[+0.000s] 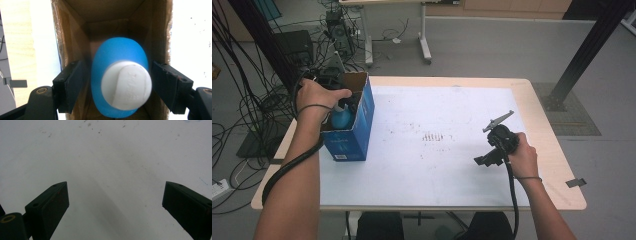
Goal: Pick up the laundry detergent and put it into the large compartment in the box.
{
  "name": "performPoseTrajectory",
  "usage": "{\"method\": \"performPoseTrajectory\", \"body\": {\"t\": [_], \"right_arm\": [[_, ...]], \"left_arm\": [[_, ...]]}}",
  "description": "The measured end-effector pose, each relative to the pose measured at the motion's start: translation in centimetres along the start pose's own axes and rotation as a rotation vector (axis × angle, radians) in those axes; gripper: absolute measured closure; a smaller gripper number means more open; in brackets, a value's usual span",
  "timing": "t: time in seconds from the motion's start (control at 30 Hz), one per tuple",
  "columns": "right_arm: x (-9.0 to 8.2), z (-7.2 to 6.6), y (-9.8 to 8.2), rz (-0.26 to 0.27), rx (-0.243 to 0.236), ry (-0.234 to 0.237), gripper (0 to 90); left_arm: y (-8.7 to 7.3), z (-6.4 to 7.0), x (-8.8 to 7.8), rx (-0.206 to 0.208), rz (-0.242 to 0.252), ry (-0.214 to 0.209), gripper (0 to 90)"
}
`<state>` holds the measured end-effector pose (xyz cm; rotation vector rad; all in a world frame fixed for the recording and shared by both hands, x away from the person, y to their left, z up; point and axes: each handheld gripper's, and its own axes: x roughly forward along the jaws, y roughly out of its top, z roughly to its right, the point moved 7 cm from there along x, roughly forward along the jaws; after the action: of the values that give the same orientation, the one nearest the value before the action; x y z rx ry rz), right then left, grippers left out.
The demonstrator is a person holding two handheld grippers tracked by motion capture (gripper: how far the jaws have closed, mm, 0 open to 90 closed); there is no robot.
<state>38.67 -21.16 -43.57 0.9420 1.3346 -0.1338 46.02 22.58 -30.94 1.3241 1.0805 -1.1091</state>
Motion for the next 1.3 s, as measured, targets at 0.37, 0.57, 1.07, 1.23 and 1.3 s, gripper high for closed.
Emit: {"method": "performPoseTrajectory", "body": {"t": [0.37,0.57,1.07,1.23,1.3], "right_arm": [[0.0,-0.1,0.0,0.003,-0.001,0.000,6.7],[0.0,-0.1,0.1,0.003,-0.004,0.000,6.7],[0.0,-0.2,0.3,0.002,-0.011,0.000,6.7],[0.0,-0.2,0.4,0.002,-0.012,0.000,6.6],[0.0,-0.2,0.4,0.001,-0.012,-0.001,6.6]], "left_arm": [[0.0,0.2,-1.2,0.003,0.018,0.009,16.7],[0.0,0.6,-2.1,0.010,0.033,0.018,12.4],[-0.2,1.1,-4.7,0.029,0.054,0.024,6.4],[-0.3,1.3,-5.7,0.036,0.062,0.031,6.0],[-0.4,1.3,-6.2,0.037,0.069,0.036,6.0]]}}
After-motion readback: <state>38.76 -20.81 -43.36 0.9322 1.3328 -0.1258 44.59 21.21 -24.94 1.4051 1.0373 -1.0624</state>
